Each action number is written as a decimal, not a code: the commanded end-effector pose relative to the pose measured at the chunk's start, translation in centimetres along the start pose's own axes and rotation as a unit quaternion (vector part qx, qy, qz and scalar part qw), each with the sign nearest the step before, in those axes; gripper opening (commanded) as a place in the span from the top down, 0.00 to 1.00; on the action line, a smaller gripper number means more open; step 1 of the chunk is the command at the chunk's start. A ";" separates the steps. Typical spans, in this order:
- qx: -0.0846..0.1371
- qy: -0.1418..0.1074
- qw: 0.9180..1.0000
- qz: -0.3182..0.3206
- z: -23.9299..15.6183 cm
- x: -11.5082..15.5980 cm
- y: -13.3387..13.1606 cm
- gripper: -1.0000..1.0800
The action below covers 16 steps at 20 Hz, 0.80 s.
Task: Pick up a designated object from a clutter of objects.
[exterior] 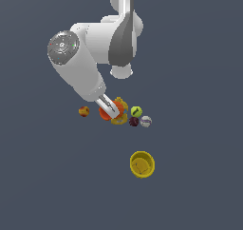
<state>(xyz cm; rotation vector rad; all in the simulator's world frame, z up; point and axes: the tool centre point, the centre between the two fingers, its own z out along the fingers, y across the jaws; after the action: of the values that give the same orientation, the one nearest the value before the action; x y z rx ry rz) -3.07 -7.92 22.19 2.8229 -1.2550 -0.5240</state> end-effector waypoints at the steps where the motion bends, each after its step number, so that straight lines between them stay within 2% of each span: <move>1: 0.001 0.000 1.000 0.000 -1.8 0.0 2.8 1.00; 16: -0.002 0.000 1.000 0.003 -12.1 0.3 18.3 1.00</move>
<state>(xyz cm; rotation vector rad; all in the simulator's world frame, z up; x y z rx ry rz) -11.67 -21.07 34.99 2.8156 -1.2624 -0.5269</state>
